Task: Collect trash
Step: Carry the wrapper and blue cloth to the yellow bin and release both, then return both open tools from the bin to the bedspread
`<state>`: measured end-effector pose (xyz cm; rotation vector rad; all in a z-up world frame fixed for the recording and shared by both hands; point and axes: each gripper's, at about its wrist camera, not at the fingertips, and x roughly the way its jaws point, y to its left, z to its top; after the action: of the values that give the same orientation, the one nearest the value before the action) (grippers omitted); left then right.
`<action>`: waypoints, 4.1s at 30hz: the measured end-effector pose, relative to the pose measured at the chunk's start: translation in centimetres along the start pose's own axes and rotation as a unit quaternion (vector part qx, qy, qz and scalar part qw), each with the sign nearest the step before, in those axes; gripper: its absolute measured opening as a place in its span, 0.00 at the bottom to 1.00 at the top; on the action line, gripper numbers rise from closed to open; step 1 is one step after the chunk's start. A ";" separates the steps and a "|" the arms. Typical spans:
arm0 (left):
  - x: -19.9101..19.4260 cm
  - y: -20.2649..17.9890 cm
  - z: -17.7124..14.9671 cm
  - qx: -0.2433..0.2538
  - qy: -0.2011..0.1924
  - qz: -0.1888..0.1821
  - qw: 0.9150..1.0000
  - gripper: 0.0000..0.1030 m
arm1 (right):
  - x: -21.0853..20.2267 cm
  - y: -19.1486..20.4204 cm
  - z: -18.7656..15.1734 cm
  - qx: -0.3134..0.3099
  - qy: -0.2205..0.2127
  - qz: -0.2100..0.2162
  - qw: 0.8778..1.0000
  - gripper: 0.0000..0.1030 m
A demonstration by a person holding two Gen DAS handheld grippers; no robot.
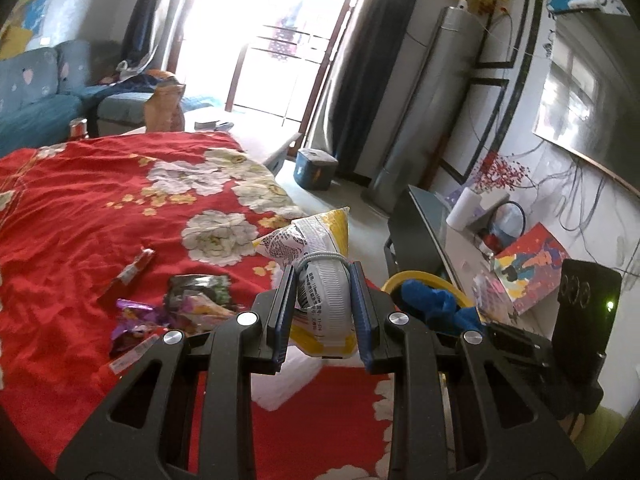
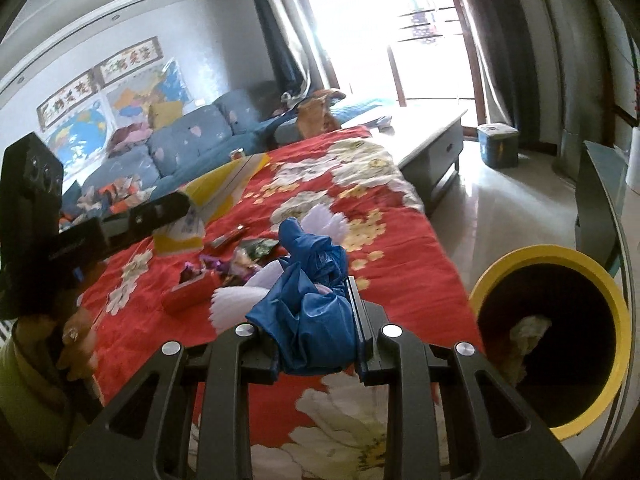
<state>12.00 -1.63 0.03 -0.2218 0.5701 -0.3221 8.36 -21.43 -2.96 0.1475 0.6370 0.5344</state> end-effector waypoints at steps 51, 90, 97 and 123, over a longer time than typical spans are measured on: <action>10.9 -15.6 -3.8 0.129 0.095 -0.111 0.981 0.20 | -5.3 -18.0 -2.2 0.188 -0.054 -0.153 0.969 0.24; 11.7 -13.4 -2.7 0.079 0.053 -0.079 0.992 0.89 | -5.0 -17.8 -2.7 0.194 -0.063 -0.168 0.964 0.67; 9.3 -12.1 -2.0 0.067 0.026 -0.064 0.995 0.89 | -4.7 -15.4 -1.8 0.167 -0.063 -0.149 0.973 0.67; 3.1 -4.8 -1.1 0.013 -0.038 -0.007 0.999 0.89 | -2.0 -5.5 0.0 0.059 -0.043 -0.075 0.995 0.69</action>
<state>12.66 -7.32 -1.01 -0.2125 0.4895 -0.3328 9.40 -27.18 -3.52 0.2312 0.5914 0.3446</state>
